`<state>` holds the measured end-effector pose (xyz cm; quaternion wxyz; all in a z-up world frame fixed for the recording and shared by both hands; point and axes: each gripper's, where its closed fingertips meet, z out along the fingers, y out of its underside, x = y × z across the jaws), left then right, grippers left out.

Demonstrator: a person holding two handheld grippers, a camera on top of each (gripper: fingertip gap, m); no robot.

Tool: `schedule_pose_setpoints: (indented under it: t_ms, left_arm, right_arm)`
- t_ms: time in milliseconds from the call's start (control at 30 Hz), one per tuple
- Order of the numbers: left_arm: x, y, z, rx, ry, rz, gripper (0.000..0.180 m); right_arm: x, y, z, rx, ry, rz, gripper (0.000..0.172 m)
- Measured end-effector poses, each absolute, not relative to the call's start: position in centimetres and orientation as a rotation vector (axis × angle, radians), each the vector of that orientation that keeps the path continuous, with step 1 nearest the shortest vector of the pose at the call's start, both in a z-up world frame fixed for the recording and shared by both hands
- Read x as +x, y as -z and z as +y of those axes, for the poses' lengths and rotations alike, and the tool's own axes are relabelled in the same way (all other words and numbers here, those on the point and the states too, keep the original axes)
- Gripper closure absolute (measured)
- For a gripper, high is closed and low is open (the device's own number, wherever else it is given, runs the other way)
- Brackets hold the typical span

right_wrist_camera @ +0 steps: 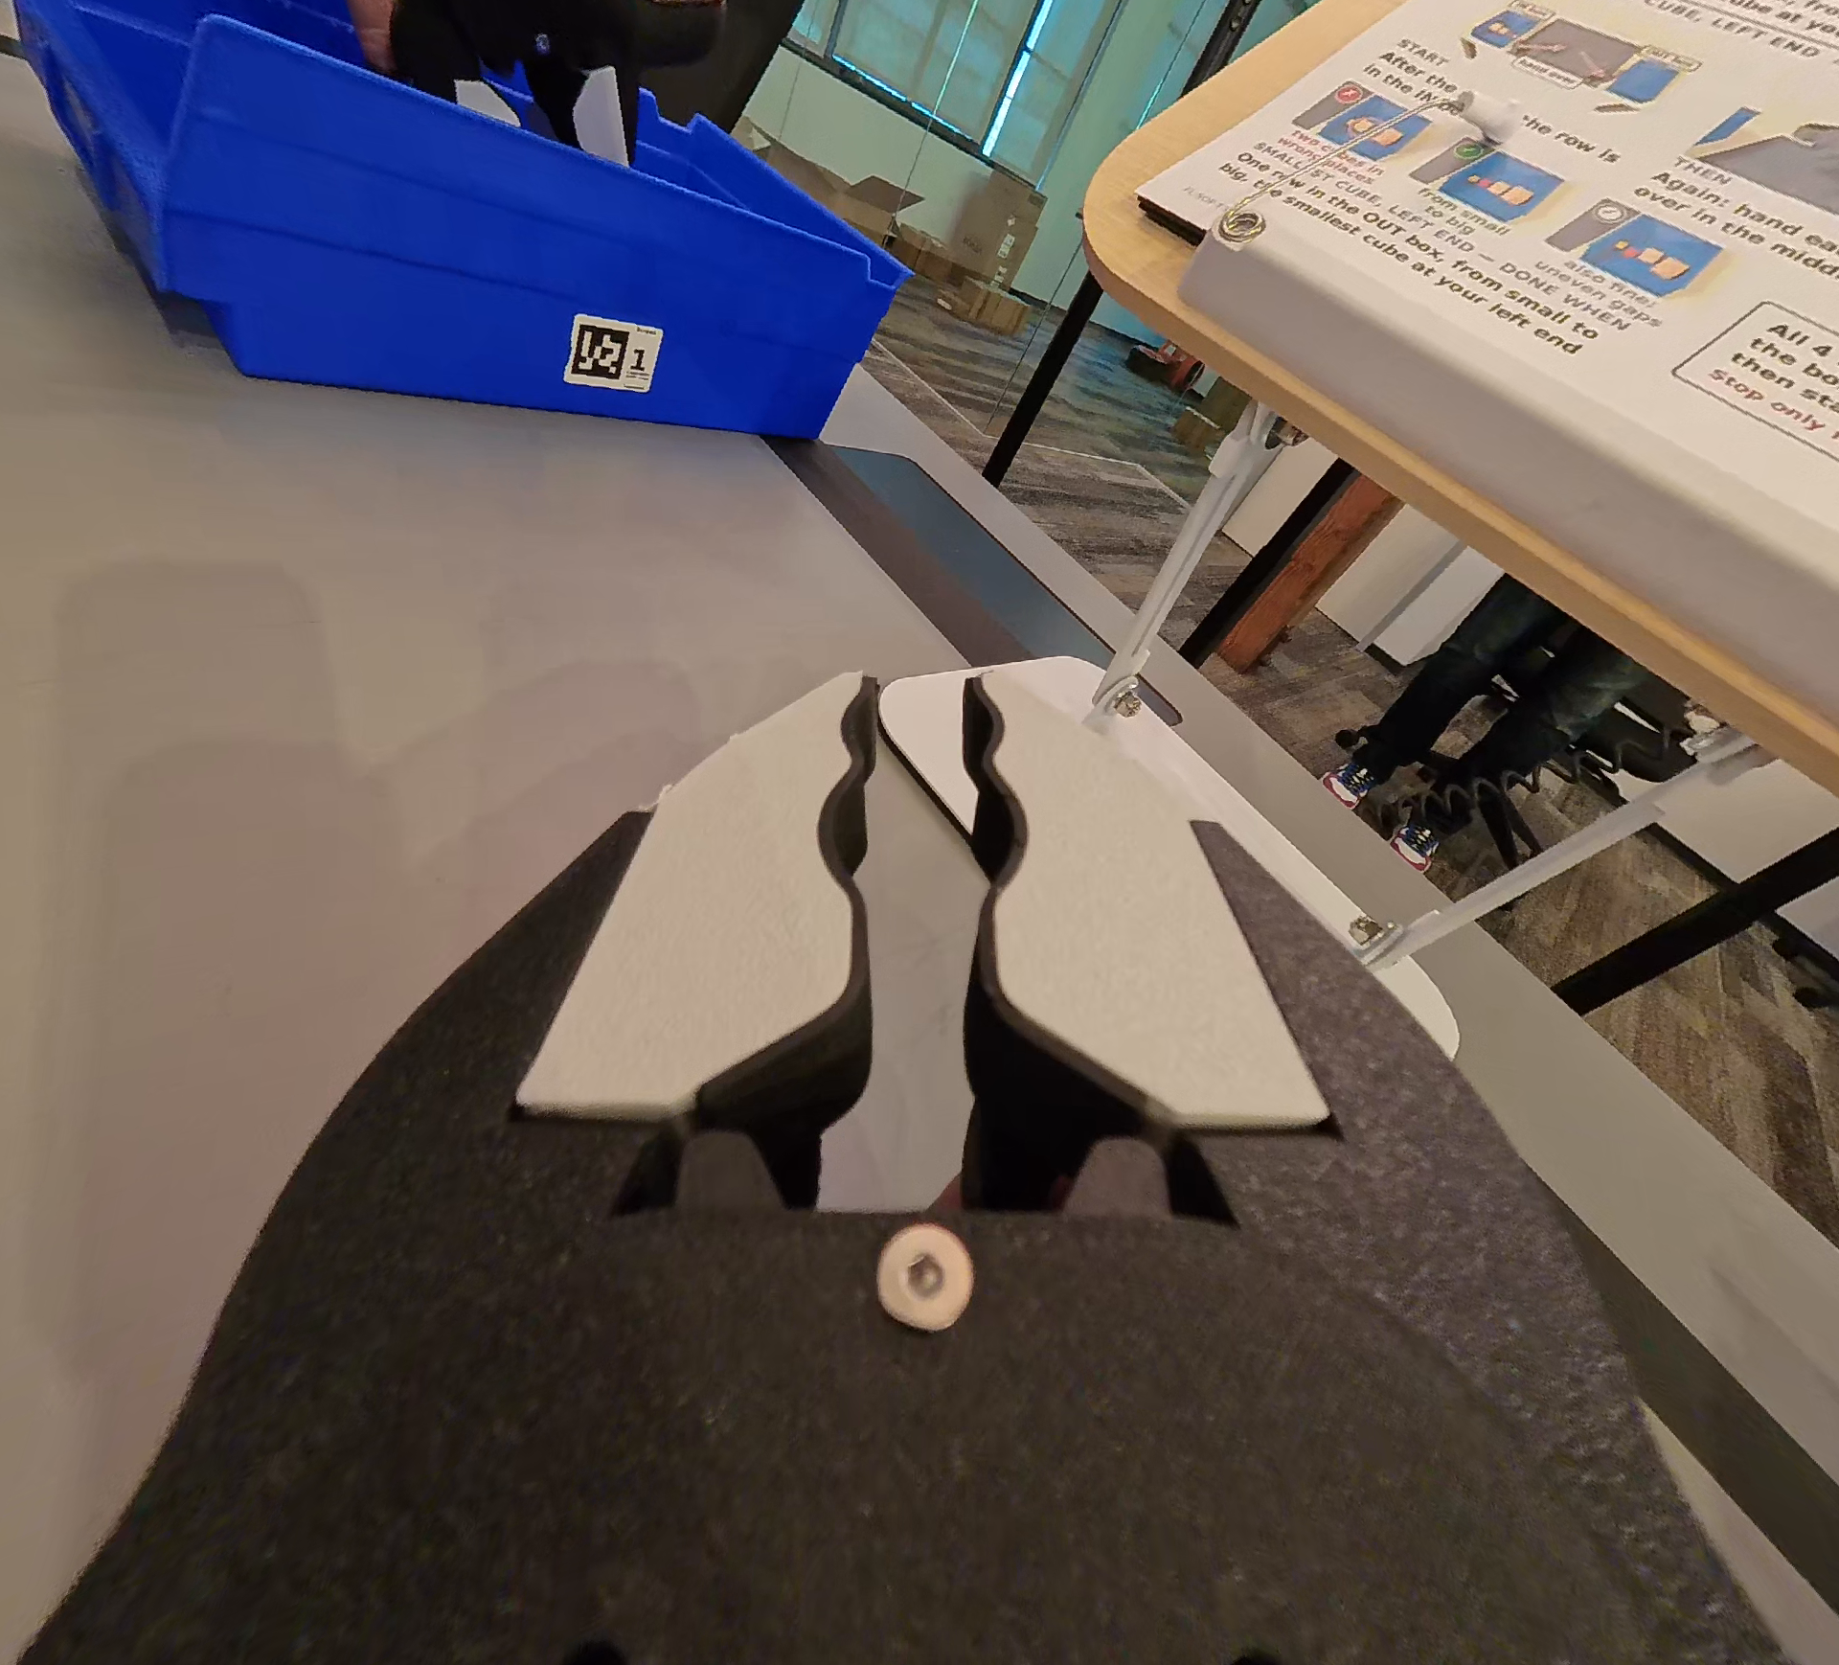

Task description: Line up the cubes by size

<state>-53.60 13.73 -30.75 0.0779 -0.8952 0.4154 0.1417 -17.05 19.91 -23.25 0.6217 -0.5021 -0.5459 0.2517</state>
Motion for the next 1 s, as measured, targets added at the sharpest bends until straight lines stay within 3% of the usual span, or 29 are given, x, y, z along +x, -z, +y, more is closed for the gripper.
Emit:
schedule_pose_setpoints:
  t_ms: [233,600,800,1000]
  left_arm:
    - [-53.2,29.1,14.4,-2.583,-0.473,1.187,0.132]
    - [-47.0,17.1,12.8,-2.132,-0.492,0.960,0.132]
    - [-35.5,9.6,11.8,-1.752,-0.292,0.926,0.133]
    - [-22.5,6.2,11.4,-1.454,0.005,1.008,0.133]
  right_arm:
    - [-17.0,23.2,19.9,-1.153,-0.582,-1.252,0.156]
    - [-17.0,22.3,19.2,-1.117,-0.661,-1.226,0.148]
    - [-16.8,17.6,16.4,-1.000,-0.886,-1.189,0.133]
    - [-15.5,11.2,13.3,-0.843,-1.017,-1.225,0.118]
